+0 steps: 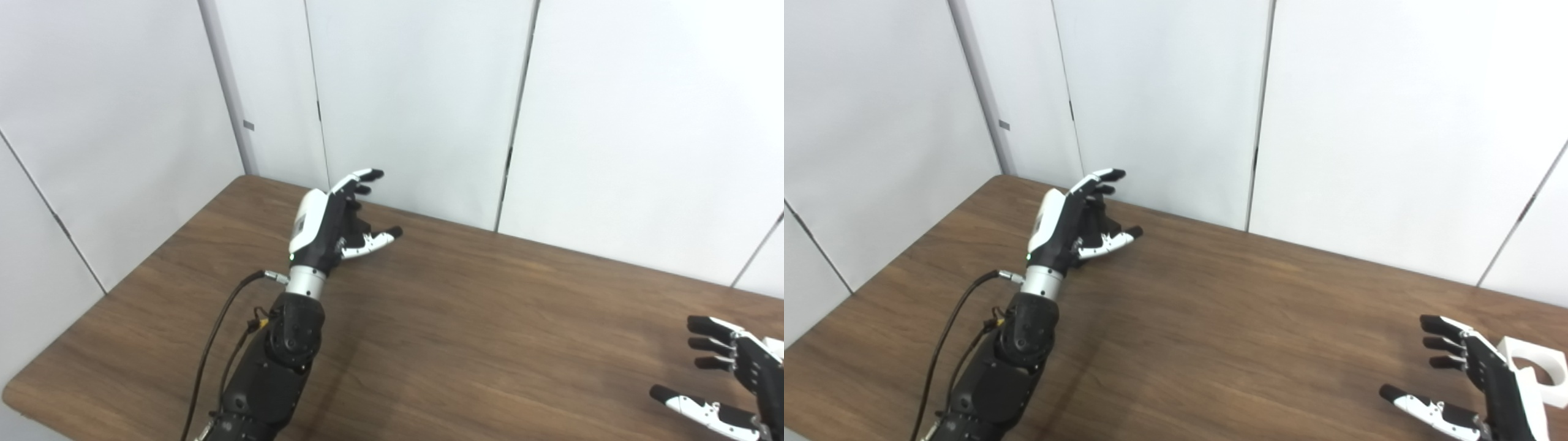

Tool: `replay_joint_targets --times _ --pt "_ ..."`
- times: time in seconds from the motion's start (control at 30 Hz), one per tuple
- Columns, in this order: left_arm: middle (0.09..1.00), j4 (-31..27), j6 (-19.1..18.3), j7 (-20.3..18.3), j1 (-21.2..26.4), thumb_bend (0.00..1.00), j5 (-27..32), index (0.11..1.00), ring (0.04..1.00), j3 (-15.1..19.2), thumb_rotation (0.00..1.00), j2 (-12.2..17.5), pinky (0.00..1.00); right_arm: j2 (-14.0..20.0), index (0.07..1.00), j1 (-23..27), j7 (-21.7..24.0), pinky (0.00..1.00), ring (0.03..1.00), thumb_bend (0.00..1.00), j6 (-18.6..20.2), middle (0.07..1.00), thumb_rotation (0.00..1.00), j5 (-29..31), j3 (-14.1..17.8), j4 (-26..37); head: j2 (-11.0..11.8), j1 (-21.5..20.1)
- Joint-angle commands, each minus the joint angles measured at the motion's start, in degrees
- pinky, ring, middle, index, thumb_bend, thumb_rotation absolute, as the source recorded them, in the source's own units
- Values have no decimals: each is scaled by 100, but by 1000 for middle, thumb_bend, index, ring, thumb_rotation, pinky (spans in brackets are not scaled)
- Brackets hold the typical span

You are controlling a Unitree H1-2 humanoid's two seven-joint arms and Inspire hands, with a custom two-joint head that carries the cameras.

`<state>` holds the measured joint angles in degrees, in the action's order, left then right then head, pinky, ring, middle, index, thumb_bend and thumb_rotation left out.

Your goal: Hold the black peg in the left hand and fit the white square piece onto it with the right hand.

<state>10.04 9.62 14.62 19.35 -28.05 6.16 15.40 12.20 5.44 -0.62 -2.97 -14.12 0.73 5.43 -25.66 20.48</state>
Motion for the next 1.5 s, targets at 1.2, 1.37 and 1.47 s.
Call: replay_joint_targets --times 1.2,1.37,1.47 --pt "957 498 -2299 146 660 960 -1148 841 950 -497 452 989 851 58 718 171 8 593 708 662 -214 750 0 103 50 259 -41 55" --pt "968 557 -2740 -16 710 1000 -1350 844 963 -720 531 1076 861 70 718 178 4 590 707 667 -246 750 0 85 39 236 -80 58" --pt "974 659 -2895 -33 736 1000 -1392 842 974 -799 558 1099 847 52 721 168 -4 606 714 664 -191 754 0 71 41 267 -90 53"
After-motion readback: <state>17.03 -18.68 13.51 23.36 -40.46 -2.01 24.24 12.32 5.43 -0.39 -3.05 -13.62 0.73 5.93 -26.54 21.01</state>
